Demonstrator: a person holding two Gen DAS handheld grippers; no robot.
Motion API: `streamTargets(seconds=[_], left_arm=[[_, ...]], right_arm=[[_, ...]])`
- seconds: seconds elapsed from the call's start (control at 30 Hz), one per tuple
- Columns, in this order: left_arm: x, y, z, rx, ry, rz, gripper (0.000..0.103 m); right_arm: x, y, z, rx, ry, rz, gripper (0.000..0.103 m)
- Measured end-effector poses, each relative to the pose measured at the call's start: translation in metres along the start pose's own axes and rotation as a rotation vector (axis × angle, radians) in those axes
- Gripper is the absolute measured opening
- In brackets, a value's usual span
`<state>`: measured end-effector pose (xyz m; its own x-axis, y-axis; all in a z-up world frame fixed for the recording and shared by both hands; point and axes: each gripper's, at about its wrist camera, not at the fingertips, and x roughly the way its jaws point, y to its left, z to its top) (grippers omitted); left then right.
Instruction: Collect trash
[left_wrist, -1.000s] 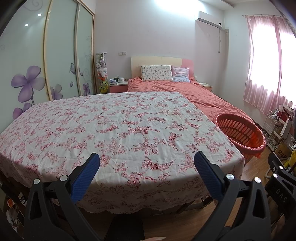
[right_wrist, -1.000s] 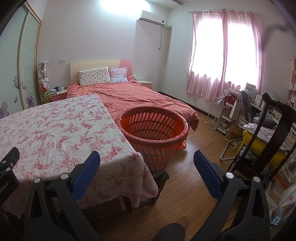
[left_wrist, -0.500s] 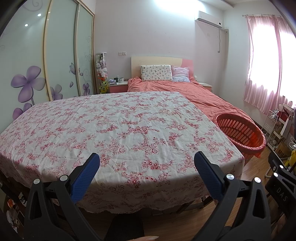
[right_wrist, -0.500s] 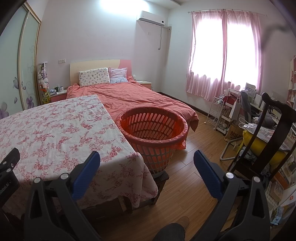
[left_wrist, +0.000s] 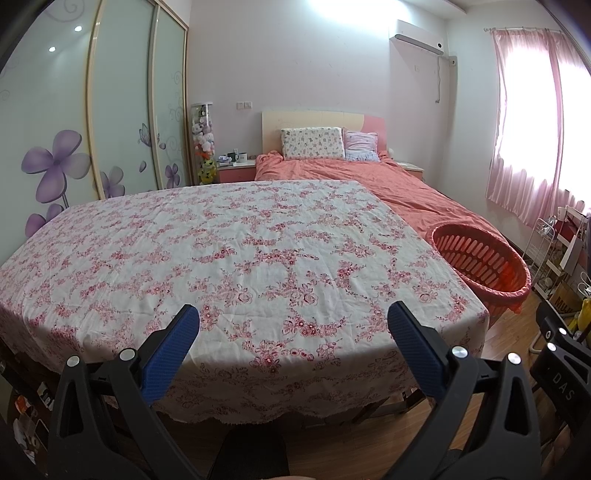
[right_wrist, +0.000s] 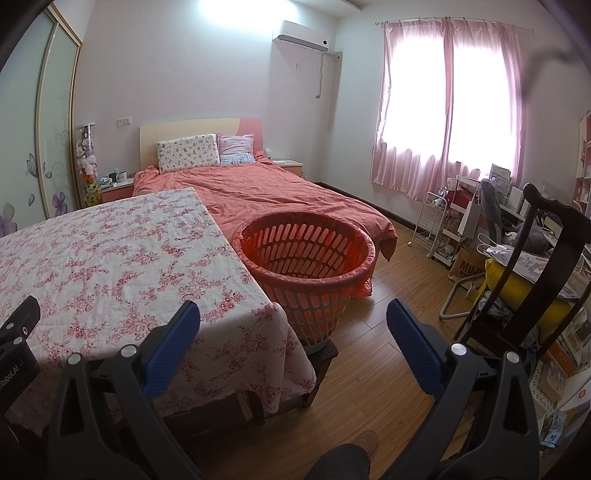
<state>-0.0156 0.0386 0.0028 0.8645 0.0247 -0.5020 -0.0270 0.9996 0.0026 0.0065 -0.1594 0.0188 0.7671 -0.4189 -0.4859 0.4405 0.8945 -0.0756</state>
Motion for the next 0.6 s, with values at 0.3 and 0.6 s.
streamTargets(seconds=[0.3,0.6], left_arm=[[-0.0001,-0.0006,-0.0003,0.002,0.0,0.0,0.1],[0.0003,-0.001,-0.0005,0.004,0.0,0.001,0.1]], right_arm=[[0.0,-0.0006,0.0001,0.001,0.0,0.0,0.099],[-0.0002,-0.0004,0.0001,0.002,0.001,0.001,0.099]])
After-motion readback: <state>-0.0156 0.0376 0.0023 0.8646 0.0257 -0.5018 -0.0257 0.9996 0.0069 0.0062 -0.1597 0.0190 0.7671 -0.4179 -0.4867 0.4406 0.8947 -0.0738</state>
